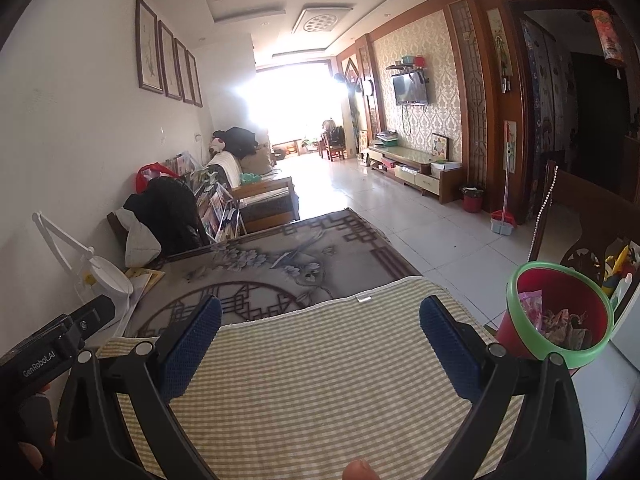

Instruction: Collect trash

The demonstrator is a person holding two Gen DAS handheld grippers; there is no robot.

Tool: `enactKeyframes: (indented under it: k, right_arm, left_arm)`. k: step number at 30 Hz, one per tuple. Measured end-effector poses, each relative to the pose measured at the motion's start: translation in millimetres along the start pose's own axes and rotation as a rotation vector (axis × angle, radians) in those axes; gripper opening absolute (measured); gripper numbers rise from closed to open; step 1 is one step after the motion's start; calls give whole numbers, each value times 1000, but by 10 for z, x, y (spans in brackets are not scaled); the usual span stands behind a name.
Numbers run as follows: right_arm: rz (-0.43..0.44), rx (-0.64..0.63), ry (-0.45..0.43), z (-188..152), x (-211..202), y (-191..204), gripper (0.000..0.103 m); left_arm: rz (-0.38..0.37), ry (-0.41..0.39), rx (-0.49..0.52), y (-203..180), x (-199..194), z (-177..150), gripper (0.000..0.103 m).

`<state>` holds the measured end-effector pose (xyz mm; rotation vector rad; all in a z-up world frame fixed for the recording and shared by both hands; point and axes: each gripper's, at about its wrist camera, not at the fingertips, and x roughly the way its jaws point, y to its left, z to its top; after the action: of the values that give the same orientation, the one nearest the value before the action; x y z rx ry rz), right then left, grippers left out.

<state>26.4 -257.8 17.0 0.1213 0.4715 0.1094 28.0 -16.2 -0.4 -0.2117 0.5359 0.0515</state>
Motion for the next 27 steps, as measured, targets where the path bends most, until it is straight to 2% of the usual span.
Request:
enactKeyframes:
  k: [12, 27]
  right_arm:
    - [22, -1, 22, -31, -21, 15, 96]
    - [16, 1, 32, -36, -28, -22, 96]
  left_arm:
    - [-1, 59, -9, 29, 40, 14, 98]
    - [-1, 44, 67, -112, 28, 32, 98]
